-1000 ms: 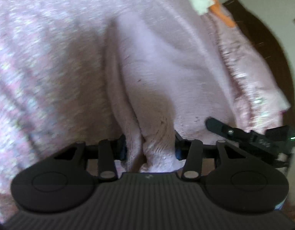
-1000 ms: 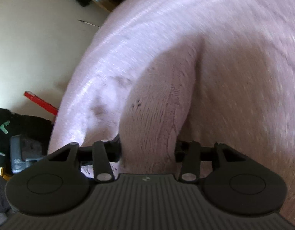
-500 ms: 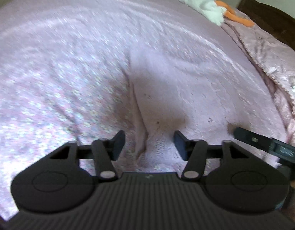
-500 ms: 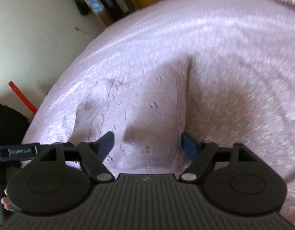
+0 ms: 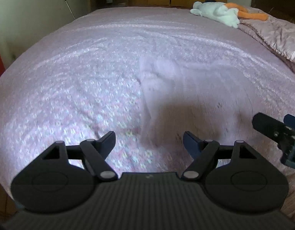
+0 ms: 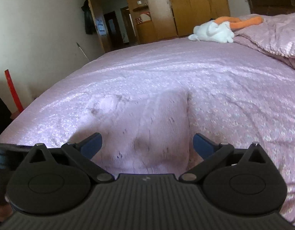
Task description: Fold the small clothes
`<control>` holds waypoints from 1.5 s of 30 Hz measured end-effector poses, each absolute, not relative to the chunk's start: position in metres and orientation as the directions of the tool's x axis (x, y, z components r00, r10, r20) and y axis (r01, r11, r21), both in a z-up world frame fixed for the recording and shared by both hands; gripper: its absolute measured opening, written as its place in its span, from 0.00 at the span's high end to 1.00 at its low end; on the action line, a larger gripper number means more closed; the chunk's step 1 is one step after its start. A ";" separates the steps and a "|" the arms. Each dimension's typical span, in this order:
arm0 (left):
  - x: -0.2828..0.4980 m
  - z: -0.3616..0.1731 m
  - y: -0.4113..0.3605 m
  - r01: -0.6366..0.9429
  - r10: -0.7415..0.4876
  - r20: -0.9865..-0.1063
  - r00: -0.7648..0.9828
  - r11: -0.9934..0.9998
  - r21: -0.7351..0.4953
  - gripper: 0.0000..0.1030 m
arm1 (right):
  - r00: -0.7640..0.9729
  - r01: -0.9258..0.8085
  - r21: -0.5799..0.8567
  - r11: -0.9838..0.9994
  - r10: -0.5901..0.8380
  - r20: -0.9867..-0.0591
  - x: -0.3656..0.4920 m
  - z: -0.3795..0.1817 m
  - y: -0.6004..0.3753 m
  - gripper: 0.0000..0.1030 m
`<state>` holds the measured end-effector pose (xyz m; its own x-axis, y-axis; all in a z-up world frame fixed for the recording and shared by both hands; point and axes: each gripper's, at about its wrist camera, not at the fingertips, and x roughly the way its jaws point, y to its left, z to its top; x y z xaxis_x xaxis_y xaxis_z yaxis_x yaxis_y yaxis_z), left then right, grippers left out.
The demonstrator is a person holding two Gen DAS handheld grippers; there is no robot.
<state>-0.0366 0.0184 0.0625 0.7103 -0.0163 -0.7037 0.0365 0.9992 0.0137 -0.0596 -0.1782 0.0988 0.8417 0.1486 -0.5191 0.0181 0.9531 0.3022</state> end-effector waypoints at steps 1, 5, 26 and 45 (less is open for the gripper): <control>-0.038 0.059 0.017 0.038 -0.020 -0.707 0.707 0.999 0.011 0.23 | 0.838 0.023 0.303 0.953 0.147 -0.525 -0.060 0.095 -0.178 0.00; -0.040 0.047 0.013 0.030 -0.016 -0.722 0.692 1.000 0.007 0.23 | 0.815 0.036 0.295 0.955 0.143 -0.562 -0.060 0.081 -0.176 0.00; -0.041 0.040 0.012 0.031 -0.028 -0.748 0.663 0.999 -0.010 0.23 | 0.783 0.014 0.281 0.960 0.164 -0.600 -0.057 0.065 -0.168 0.00; -0.044 0.040 0.008 0.031 -0.026 -0.737 0.676 0.999 -0.006 0.23 | 0.781 0.035 0.286 0.958 0.152 -0.606 -0.058 0.063 -0.172 0.00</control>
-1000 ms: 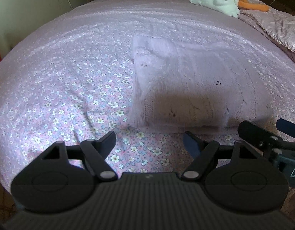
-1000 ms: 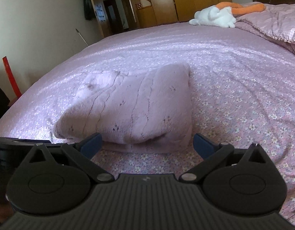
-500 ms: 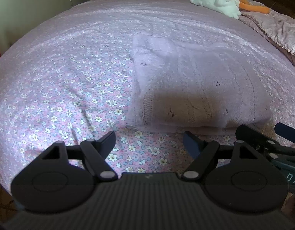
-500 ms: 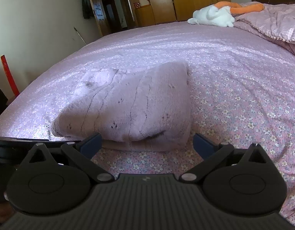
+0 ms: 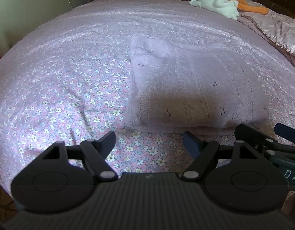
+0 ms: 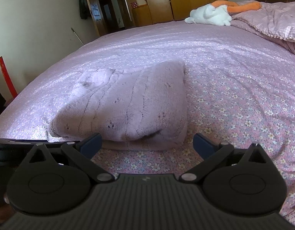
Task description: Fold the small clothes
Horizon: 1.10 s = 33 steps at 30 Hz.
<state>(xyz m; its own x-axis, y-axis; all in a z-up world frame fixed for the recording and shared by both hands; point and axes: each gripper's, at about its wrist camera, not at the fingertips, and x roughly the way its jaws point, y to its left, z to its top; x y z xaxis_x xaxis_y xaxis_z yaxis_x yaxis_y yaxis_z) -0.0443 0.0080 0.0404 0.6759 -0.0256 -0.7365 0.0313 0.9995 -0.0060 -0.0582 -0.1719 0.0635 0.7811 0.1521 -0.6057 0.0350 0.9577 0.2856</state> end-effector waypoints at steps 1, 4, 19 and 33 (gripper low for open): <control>-0.045 0.040 0.008 0.029 -0.023 -0.734 0.679 1.000 -0.004 0.23 | 0.781 0.035 0.286 0.957 0.153 -0.606 -0.058 0.063 -0.172 0.00; -0.047 0.042 0.006 0.029 -0.014 -0.720 0.694 1.000 0.007 0.23 | 0.781 0.040 0.289 0.956 0.151 -0.607 -0.058 0.063 -0.172 0.00; -0.047 0.042 0.006 0.024 -0.011 -0.721 0.692 1.000 0.008 0.23 | 0.781 0.045 0.290 0.956 0.147 -0.607 -0.058 0.063 -0.172 0.00; -0.046 0.041 0.005 0.017 -0.004 -0.728 0.685 1.000 0.012 0.24 | 0.781 0.054 0.279 0.959 0.134 -0.610 -0.058 0.063 -0.170 0.00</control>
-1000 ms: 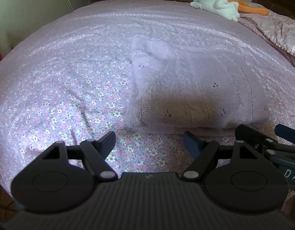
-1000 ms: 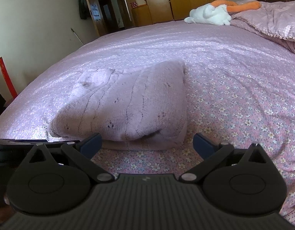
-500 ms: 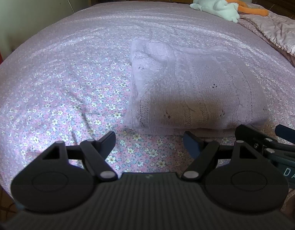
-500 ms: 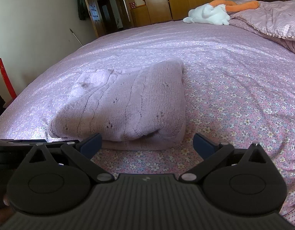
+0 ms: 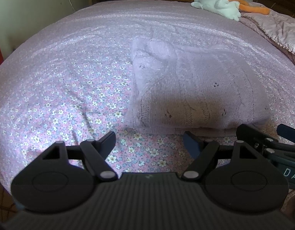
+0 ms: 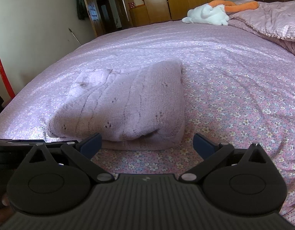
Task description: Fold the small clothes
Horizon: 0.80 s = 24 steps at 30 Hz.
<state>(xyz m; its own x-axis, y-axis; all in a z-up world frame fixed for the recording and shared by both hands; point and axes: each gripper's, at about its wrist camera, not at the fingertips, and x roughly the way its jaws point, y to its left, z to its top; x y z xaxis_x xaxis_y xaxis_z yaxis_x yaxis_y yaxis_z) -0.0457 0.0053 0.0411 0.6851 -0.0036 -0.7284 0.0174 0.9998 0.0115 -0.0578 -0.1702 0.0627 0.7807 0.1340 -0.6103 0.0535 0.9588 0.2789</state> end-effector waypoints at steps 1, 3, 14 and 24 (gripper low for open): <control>-0.046 0.041 0.005 0.017 -0.003 -0.729 0.684 1.000 0.011 0.24 | 0.781 0.055 0.278 0.959 0.133 -0.611 -0.058 0.063 -0.170 0.00; -0.045 0.041 0.005 0.016 -0.002 -0.730 0.683 1.000 0.012 0.24 | 0.780 0.057 0.278 0.959 0.131 -0.612 -0.057 0.062 -0.170 0.00; -0.045 0.043 0.002 0.029 -0.003 -0.726 0.688 0.999 0.024 0.24 | 0.787 0.070 0.279 0.958 0.119 -0.605 -0.059 0.063 -0.172 0.00; -0.047 0.045 0.002 0.028 -0.003 -0.726 0.688 0.999 0.022 0.24 | 0.796 0.064 0.280 0.958 0.120 -0.593 -0.060 0.066 -0.171 0.00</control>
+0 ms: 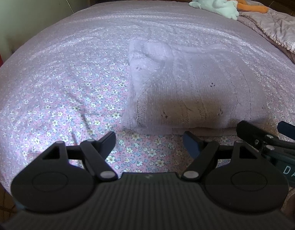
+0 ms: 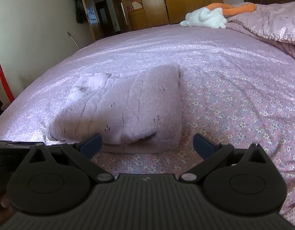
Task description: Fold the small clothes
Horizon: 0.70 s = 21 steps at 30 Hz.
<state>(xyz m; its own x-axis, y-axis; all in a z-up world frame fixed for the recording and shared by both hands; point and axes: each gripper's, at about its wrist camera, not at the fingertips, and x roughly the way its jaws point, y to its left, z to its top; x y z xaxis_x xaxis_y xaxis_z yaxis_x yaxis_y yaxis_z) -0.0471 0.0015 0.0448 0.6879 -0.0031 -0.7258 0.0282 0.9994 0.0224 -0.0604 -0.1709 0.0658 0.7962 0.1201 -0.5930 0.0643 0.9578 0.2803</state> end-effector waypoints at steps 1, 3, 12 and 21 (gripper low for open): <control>-0.047 0.045 0.002 0.028 -0.003 -0.726 0.688 0.999 0.022 0.24 | 0.796 0.064 0.281 0.958 0.121 -0.593 -0.060 0.066 -0.171 0.00; -0.047 0.045 0.002 0.028 -0.004 -0.727 0.687 0.999 0.021 0.24 | 0.795 0.064 0.281 0.957 0.121 -0.594 -0.060 0.066 -0.170 0.00; -0.047 0.044 0.003 0.027 -0.007 -0.731 0.683 1.000 0.016 0.24 | 0.795 0.063 0.282 0.957 0.123 -0.594 -0.061 0.066 -0.171 0.00; -0.047 0.045 0.003 0.025 -0.016 -0.736 0.676 1.000 0.001 0.24 | 0.802 0.063 0.279 0.958 0.118 -0.586 -0.062 0.067 -0.170 0.00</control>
